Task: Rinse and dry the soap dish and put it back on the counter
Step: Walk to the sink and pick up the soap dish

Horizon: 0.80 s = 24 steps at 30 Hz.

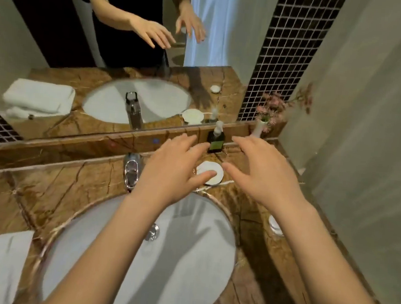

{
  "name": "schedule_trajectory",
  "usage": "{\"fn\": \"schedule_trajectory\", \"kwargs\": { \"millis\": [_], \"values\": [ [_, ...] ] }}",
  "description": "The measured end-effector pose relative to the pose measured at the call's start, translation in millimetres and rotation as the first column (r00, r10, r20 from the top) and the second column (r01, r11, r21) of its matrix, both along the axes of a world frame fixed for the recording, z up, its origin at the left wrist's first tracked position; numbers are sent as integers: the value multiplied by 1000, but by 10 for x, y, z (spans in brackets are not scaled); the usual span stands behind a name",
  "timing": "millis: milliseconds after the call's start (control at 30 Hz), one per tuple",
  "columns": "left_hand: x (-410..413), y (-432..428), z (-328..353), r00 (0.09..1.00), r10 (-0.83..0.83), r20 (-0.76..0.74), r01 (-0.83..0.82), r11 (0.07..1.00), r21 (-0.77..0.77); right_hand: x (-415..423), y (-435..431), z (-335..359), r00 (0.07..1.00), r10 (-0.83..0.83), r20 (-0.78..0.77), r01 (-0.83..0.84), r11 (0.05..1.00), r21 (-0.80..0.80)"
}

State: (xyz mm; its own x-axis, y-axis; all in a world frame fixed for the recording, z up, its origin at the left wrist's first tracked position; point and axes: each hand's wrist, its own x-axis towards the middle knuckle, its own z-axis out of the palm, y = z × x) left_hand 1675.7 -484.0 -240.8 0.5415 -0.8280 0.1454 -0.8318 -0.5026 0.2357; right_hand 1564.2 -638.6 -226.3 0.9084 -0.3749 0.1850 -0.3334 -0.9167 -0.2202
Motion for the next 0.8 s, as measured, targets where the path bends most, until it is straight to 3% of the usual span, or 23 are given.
{"fn": "schedule_trajectory", "kwargs": {
  "millis": [433, 667, 733, 800],
  "values": [
    [185, -424, -1735, 992, 106, -71, -95, 985, 142, 195, -482, -1867, 981, 59, -185, -25, 983, 181],
    [130, -524, -2073, 978, 153, -140, -130, 978, 160, 264, -546, -2279, 987, 95, -128, -56, 957, 286],
    [118, -527, -2083, 974, 163, -155, -140, 979, 148, 274, -569, -2346, 998, 70, -8, -65, 962, 264],
    [108, -515, -2055, 973, 165, -164, -144, 981, 134, 317, -594, -2381, 991, -69, 118, 19, 923, 385]
  ]
}}
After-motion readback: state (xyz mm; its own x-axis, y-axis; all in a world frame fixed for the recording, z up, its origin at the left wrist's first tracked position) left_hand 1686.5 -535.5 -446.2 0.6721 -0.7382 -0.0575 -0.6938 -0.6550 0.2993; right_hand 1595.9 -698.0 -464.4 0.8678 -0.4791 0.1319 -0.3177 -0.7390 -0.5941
